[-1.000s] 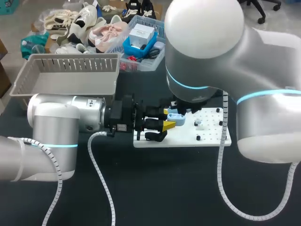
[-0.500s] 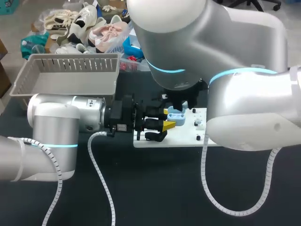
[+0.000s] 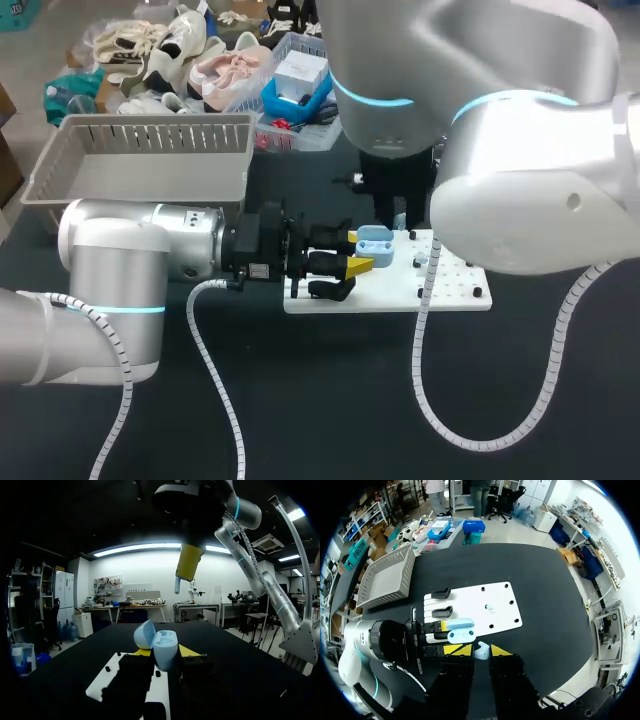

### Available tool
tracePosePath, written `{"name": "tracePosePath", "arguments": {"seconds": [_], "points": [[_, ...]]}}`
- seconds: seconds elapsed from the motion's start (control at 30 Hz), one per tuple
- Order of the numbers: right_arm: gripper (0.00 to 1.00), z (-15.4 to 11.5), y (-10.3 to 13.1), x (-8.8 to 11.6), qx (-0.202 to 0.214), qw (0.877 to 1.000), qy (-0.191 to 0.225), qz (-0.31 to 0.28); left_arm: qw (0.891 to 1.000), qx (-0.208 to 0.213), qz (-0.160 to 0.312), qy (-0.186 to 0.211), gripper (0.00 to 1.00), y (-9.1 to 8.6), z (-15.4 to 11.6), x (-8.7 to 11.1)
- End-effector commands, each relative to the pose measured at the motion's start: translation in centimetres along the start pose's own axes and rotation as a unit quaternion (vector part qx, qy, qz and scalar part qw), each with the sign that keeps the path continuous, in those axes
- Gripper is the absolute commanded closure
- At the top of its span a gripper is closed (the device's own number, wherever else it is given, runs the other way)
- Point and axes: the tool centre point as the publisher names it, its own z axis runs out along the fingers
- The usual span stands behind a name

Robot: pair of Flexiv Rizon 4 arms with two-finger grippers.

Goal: Pick up each earbud case from the left stands, insert the matching earbuds, close the lid, and place the case in the box.

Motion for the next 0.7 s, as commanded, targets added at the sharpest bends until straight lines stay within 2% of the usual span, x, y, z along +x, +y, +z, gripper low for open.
{"name": "tracePosePath", "arguments": {"seconds": [0.03,0.57,0.7], "points": [[1.0,0.2,0.2,0.2,-0.001,1.0,0.016,0.013,1.0,0.0,0.0,0.0,1.0,0.0,0.0,0.0],[1.0,0.3,0.5,0.7,0.006,1.0,0.013,0.0,1.0,0.0,0.0,0.0,1.0,0.0,0.0,0.0],[1.0,0.4,1.8,0.5,0.009,1.0,0.011,0.018,1.0,0.0,0.0,0.0,1.0,0.0,0.0,0.0]]}}
